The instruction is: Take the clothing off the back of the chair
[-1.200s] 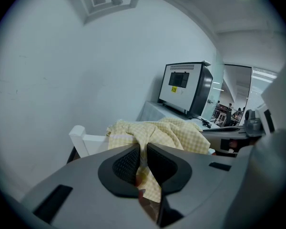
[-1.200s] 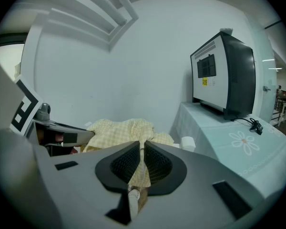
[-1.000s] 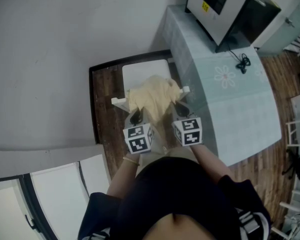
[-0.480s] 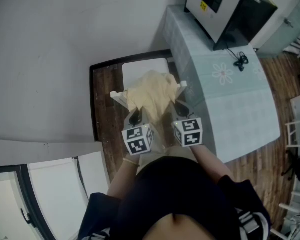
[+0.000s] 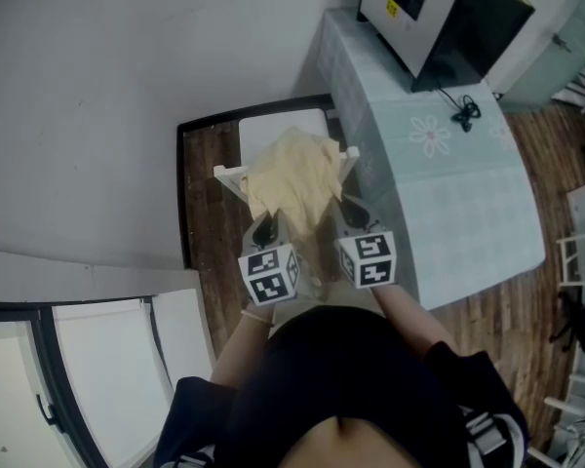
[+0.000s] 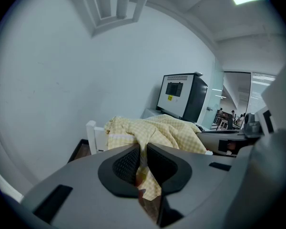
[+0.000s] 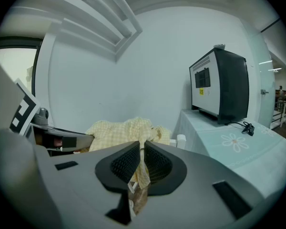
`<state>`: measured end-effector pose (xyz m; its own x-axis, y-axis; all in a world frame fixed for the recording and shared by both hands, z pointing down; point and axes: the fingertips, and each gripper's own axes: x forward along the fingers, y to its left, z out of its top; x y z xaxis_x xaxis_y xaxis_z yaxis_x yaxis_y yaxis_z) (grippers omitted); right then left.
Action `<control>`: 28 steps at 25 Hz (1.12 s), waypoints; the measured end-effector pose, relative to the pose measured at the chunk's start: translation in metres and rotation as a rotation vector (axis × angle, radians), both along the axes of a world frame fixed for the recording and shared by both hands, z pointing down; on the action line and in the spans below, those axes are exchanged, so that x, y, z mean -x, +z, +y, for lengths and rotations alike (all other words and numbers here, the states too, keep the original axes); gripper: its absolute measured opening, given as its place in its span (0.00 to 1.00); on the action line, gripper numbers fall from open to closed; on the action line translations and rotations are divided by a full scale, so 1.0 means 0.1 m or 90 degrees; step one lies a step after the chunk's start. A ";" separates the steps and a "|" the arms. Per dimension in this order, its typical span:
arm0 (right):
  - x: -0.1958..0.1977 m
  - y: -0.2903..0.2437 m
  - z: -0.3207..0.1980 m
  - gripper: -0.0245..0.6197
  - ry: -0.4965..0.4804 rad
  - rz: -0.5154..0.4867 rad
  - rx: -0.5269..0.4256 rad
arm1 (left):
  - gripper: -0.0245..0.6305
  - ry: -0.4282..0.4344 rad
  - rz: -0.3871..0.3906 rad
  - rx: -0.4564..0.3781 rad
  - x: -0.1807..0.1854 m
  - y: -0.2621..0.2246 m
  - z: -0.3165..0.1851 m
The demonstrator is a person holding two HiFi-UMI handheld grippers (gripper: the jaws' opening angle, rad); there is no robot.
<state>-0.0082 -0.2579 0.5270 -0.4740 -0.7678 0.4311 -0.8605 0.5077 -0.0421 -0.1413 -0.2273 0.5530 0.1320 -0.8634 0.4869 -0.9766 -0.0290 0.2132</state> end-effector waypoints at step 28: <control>0.28 -0.26 0.99 0.10 0.116 -0.004 -0.020 | 0.10 0.104 0.005 -0.012 0.31 -0.20 0.77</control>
<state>-0.0362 -0.1590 0.5008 -0.3291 -0.8540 0.4029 -0.9379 0.3453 -0.0342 -0.1719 -0.1505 0.5333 0.2758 -0.8390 0.4691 -0.9566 -0.1918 0.2194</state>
